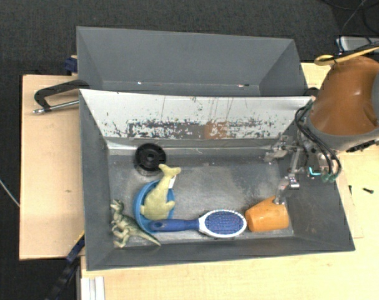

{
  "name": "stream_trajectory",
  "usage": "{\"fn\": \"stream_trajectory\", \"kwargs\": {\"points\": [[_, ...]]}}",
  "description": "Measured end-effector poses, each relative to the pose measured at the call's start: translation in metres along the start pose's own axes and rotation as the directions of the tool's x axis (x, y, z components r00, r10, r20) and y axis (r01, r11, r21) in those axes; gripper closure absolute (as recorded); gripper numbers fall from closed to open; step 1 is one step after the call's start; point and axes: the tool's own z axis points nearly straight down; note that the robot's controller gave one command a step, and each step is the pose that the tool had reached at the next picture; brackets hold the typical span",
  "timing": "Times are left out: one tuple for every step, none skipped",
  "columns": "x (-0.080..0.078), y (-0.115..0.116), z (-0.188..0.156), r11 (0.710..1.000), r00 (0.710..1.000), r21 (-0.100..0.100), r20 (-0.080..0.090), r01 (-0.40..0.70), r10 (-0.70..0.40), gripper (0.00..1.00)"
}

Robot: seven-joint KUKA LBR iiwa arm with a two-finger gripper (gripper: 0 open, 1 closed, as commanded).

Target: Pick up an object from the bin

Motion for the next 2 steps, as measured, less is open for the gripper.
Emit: {"fn": "stream_trajectory", "kwargs": {"points": [[0.025,0.010,0.025,0.990,0.989,0.007,0.040,0.140,-0.140,0.00],[-0.042,0.060,-0.084,0.999,0.998,0.002,0.026,0.052,-0.052,0.00]]}}
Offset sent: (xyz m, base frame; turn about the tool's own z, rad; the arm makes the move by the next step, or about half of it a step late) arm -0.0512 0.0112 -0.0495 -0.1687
